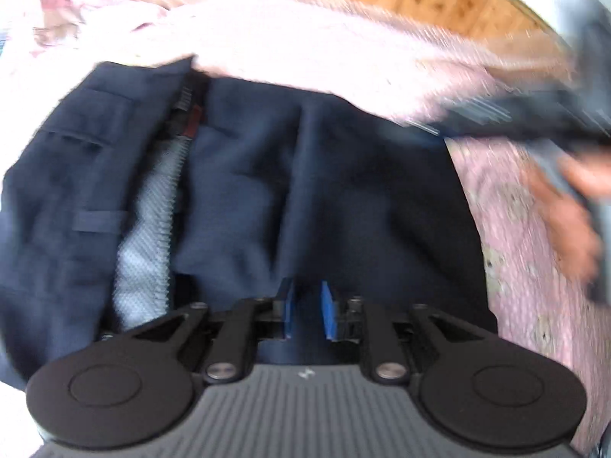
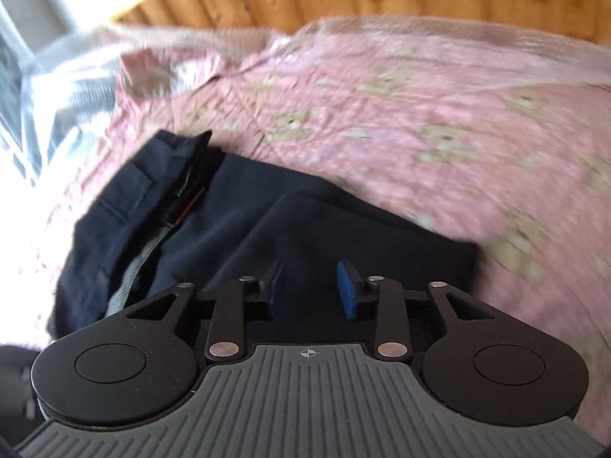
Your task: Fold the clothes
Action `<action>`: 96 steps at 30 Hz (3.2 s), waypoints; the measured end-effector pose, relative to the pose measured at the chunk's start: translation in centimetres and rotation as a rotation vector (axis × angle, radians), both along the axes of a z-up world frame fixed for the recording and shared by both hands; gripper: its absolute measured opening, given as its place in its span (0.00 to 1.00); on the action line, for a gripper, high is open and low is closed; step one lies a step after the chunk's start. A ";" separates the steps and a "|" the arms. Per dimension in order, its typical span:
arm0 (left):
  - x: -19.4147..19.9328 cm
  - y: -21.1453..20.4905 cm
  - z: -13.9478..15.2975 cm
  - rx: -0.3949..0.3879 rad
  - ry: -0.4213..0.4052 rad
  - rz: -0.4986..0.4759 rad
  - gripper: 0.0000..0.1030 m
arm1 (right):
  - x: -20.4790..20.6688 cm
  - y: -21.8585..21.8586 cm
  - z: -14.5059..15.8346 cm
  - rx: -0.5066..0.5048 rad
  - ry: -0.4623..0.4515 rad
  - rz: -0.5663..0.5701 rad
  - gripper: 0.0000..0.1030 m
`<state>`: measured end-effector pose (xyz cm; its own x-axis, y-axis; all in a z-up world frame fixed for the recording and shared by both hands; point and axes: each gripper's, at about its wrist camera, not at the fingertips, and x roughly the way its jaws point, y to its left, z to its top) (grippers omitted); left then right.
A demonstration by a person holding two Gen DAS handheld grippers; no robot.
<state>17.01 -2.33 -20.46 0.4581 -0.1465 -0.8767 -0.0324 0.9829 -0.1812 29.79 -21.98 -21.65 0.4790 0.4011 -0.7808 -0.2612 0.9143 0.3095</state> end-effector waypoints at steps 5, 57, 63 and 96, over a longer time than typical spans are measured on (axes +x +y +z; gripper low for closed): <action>1.1 0.7 1.0 -0.063 0.005 -0.015 0.30 | -10.3 -5.6 -2.0 0.092 0.112 -0.091 0.39; 3.7 4.7 -1.8 -0.309 0.197 0.029 0.07 | -9.2 -9.8 -5.9 0.333 0.079 -0.260 0.54; 3.2 4.7 -1.8 -0.324 0.174 0.027 0.07 | -4.7 -8.6 -5.4 0.356 0.039 -0.218 0.02; 6.3 -1.2 -1.8 0.026 0.201 -0.098 0.08 | -15.6 -7.6 -6.6 0.302 0.144 -0.244 0.27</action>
